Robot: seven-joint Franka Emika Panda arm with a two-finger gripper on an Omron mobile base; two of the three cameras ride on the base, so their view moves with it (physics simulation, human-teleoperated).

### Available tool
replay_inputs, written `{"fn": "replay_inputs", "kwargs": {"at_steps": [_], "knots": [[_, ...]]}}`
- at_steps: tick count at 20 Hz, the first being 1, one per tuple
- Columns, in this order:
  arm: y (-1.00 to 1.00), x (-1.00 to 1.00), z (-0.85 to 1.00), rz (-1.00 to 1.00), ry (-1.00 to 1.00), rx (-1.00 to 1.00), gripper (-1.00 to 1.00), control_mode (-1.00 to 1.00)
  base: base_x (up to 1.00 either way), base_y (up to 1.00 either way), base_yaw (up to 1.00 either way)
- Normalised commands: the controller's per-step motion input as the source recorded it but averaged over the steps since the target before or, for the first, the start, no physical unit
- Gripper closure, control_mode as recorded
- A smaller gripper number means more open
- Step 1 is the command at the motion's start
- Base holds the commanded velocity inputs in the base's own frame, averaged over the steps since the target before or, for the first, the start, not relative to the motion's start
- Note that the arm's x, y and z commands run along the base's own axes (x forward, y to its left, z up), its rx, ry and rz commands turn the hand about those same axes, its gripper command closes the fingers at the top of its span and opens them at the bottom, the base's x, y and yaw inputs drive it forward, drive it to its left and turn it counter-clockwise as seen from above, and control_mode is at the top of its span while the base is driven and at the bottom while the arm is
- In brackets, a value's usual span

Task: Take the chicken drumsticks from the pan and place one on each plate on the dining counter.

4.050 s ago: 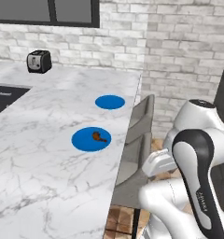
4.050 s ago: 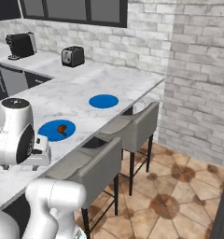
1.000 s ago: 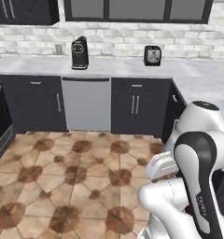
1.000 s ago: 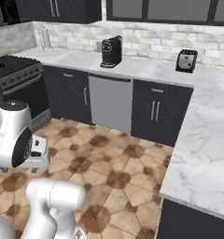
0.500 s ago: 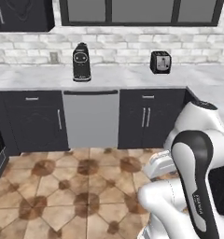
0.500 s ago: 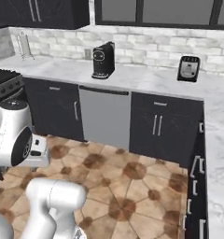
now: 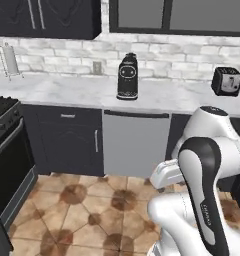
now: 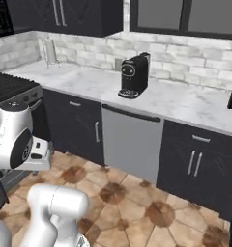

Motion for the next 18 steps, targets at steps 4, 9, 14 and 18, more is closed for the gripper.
{"fn": "replay_inputs", "kwargs": {"at_steps": [4, 9, 14, 18], "knots": [[0.00, 0.00, 0.00, 0.00, 0.00, 0.00, -1.00, 1.00, 0.89, 0.02, 0.63], [0.00, 0.00, 0.00, 0.00, 0.00, 0.00, -1.00, 1.00, 0.88, 0.00, 0.71], [0.00, 0.00, 0.00, 0.00, 0.00, 0.00, -1.00, 1.00, 0.92, 0.00, 0.67], [0.00, 0.00, 0.00, 0.00, 0.00, 0.00, -1.00, 1.00, 0.94, -0.07, 0.60]]}}
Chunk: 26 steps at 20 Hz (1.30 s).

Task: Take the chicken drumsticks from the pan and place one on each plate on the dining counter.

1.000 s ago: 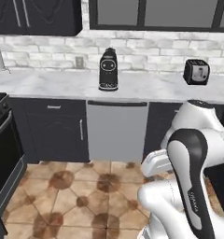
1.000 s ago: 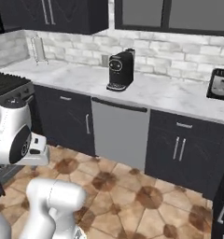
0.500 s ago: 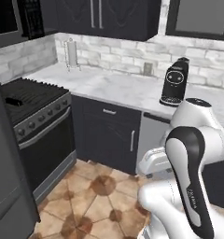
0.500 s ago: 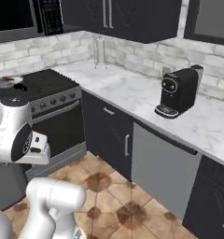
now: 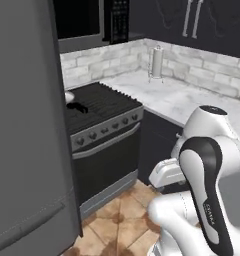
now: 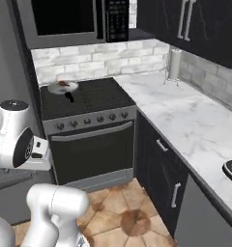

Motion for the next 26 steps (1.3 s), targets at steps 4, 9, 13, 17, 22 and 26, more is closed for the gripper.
{"fn": "replay_inputs", "kwargs": {"at_steps": [4, 9, 13, 17, 22, 26], "knots": [[0.00, 0.00, 0.00, 0.00, 0.00, 0.00, -1.00, 1.00, 0.79, -0.43, 0.38], [0.00, 0.00, 0.00, 0.00, 0.00, 0.00, -1.00, 1.00, 0.64, -0.57, 0.25], [0.00, 0.00, 0.00, 0.00, 0.00, 0.00, -1.00, 1.00, 0.64, -0.55, 0.23], [0.00, 0.00, 0.00, 0.00, 0.00, 0.00, -1.00, 1.00, 0.74, -0.28, 0.54], [0.00, 0.00, 0.00, 0.00, 0.00, 0.00, -1.00, 1.00, 0.80, -0.27, 0.46], [0.00, 0.00, 0.00, 0.00, 0.00, 0.00, -1.00, 1.00, 0.72, -0.40, 0.21]]}}
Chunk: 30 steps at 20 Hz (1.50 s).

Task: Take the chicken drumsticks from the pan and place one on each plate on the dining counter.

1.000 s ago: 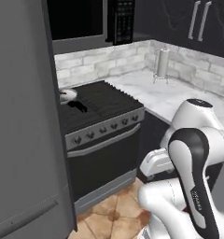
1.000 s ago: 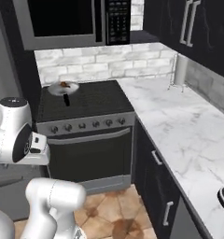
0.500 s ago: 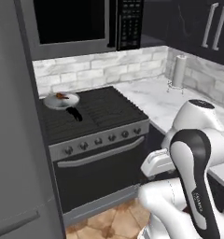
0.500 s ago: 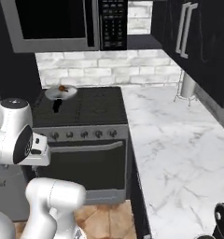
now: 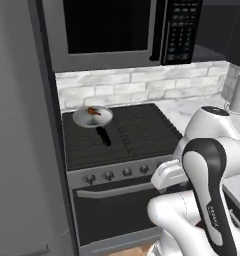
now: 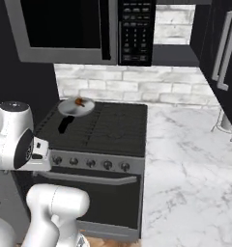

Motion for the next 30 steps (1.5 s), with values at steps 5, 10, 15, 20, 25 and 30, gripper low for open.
{"fn": "replay_inputs", "kwargs": {"at_steps": [5, 10, 15, 20, 25, 30], "knots": [[0.00, 0.00, 0.00, 0.00, 0.00, 0.00, -1.00, 1.00, 0.72, -0.09, 0.04], [0.00, 0.00, 0.00, 0.00, 0.00, 0.00, -1.00, 1.00, 0.64, 0.00, 0.03], [0.00, 0.00, 0.00, 0.00, 0.00, 0.00, -1.00, 1.00, 0.49, 0.00, 0.07], [0.00, 0.00, 0.00, 0.00, 0.00, 0.00, -1.00, 1.00, 0.23, 0.00, 0.05], [0.00, 0.00, 0.00, 0.00, 0.00, 0.00, -1.00, 1.00, 0.03, 0.00, 0.01], [0.00, 0.00, 0.00, 0.00, 0.00, 0.00, -1.00, 1.00, 0.00, 0.00, 0.00]]}}
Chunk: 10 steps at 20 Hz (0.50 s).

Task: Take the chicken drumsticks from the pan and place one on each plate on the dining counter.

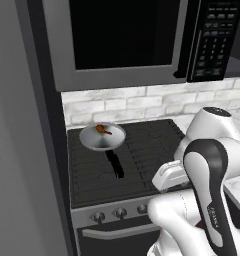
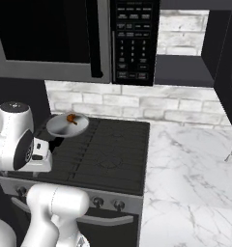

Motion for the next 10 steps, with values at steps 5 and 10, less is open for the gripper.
{"fn": "replay_inputs", "kwargs": {"at_steps": [5, 10], "knots": [[0.00, 0.00, 0.00, 0.00, 0.00, 0.00, -1.00, 1.00, 0.00, 0.00, 0.00], [0.00, 0.24, 0.07, 0.00, 0.00, 0.00, -1.00, -1.00, 0.02, 0.00, 0.00]]}}
